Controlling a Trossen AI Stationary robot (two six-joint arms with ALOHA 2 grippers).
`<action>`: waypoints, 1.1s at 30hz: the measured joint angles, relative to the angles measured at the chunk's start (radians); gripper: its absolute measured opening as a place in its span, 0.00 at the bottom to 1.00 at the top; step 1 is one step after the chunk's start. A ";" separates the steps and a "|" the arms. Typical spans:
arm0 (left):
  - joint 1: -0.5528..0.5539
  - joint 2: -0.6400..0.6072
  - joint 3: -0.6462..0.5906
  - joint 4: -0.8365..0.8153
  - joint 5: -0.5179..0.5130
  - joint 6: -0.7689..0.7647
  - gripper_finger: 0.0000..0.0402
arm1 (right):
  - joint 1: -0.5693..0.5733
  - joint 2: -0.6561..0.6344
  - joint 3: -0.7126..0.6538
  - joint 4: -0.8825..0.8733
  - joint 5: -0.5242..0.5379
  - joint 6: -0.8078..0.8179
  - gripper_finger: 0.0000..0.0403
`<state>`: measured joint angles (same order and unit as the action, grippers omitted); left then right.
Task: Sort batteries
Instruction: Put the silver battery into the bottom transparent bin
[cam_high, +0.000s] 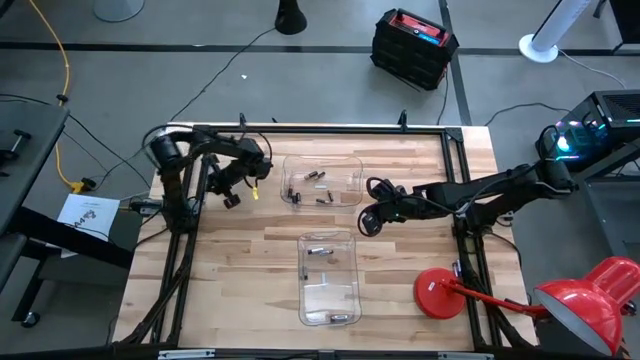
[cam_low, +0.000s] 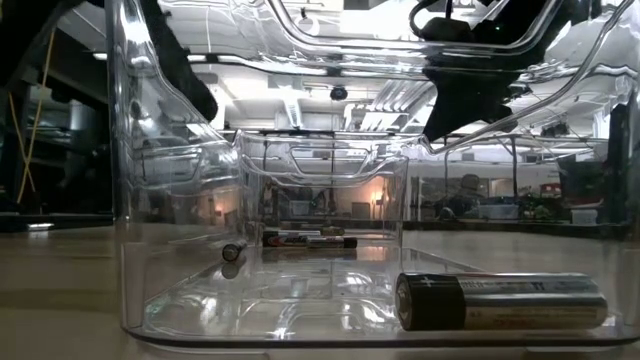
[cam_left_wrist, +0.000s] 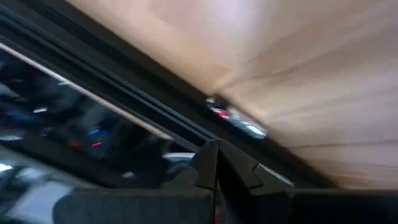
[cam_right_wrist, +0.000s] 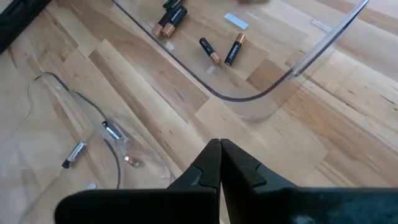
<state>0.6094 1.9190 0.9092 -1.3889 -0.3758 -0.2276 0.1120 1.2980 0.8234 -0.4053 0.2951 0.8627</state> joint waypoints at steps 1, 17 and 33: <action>0.000 0.026 0.000 -0.003 -0.021 0.018 0.00 | 0.000 0.000 0.000 0.000 0.000 0.000 0.00; 0.005 0.183 0.002 0.033 0.035 0.371 0.00 | 0.000 0.000 0.000 0.000 -0.004 0.053 0.00; 0.100 0.050 -0.126 0.186 0.235 0.574 0.00 | 0.038 0.000 0.000 0.001 -0.023 0.106 0.00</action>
<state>0.7091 1.9689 0.7837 -1.2025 -0.1408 0.3463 0.1495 1.2980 0.8230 -0.4046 0.2721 0.9689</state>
